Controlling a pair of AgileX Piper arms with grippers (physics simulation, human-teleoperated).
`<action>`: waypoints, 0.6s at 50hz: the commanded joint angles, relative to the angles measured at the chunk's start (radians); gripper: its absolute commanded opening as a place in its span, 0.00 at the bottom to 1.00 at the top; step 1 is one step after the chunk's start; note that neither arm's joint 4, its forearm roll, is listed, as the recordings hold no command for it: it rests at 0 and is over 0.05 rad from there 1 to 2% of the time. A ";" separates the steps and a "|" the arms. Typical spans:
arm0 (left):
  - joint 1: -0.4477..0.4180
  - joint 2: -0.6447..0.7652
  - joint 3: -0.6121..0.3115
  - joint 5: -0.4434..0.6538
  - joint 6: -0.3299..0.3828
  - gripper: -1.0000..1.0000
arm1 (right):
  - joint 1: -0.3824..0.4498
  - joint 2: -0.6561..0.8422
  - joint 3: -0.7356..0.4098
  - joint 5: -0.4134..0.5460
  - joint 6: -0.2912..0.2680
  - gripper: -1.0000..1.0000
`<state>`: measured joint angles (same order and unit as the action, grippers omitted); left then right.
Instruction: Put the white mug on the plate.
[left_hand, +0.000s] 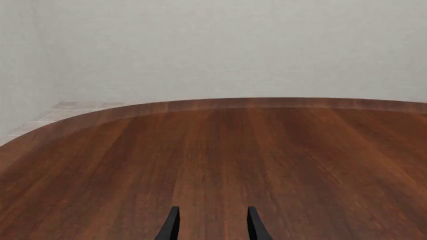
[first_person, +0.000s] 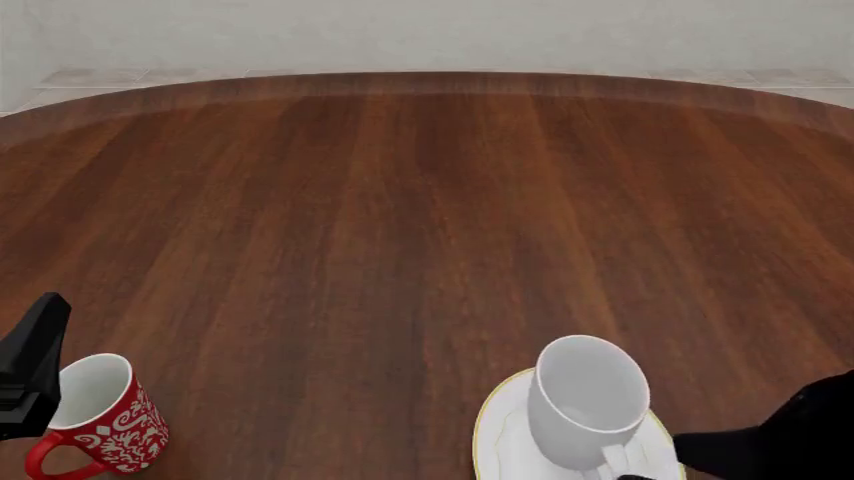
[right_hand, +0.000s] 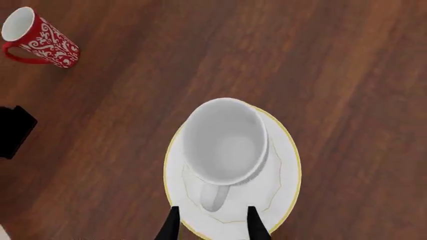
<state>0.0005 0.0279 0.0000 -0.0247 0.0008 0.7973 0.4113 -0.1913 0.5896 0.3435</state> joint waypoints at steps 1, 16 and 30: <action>0.000 -0.008 -0.001 0.008 0.001 1.00 | -0.020 -0.122 -0.062 0.136 -0.028 1.00; 0.000 -0.007 -0.001 0.008 0.001 1.00 | -0.035 -0.236 -0.141 0.274 -0.060 1.00; 0.000 -0.007 -0.001 0.008 0.001 1.00 | -0.035 -0.236 -0.141 0.274 -0.060 1.00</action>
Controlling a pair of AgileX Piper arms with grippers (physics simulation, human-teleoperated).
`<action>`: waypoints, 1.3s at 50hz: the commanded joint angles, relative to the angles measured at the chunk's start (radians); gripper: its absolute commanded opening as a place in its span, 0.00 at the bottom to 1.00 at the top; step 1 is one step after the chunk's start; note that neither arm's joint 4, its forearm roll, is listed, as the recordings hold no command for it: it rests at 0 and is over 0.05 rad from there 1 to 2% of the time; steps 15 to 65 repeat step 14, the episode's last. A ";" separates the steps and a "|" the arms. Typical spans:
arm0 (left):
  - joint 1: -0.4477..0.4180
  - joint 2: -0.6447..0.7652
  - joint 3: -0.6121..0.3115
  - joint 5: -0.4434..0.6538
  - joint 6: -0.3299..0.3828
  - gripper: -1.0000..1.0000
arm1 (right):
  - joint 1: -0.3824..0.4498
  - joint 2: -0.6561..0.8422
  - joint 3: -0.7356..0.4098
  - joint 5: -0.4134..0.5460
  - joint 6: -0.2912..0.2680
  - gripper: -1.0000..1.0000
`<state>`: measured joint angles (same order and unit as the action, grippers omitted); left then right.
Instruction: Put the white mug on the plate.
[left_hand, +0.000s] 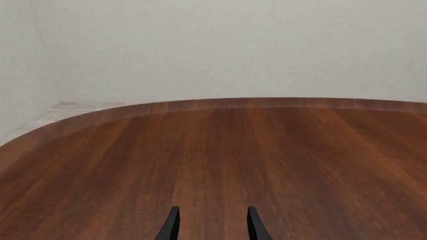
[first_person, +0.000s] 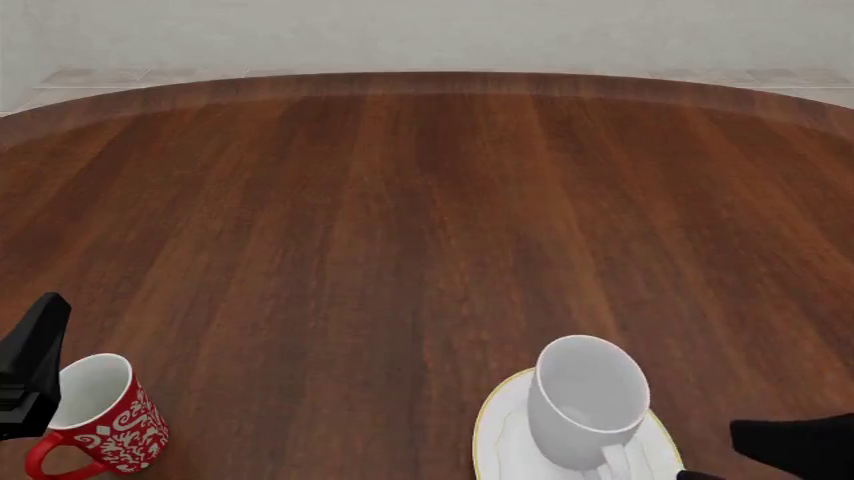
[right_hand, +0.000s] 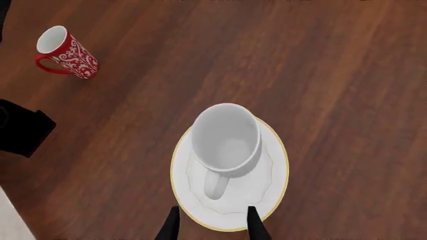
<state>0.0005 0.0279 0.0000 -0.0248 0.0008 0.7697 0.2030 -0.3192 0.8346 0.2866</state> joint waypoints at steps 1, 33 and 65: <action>0.000 -0.008 -0.001 0.008 0.001 1.00 | -0.008 -0.028 -0.013 0.029 -0.003 1.00; 0.000 -0.007 -0.001 0.008 0.001 1.00 | -0.008 -0.028 -0.013 0.029 -0.003 1.00; 0.000 -0.007 -0.001 0.008 0.001 1.00 | -0.008 -0.028 -0.013 0.029 -0.003 1.00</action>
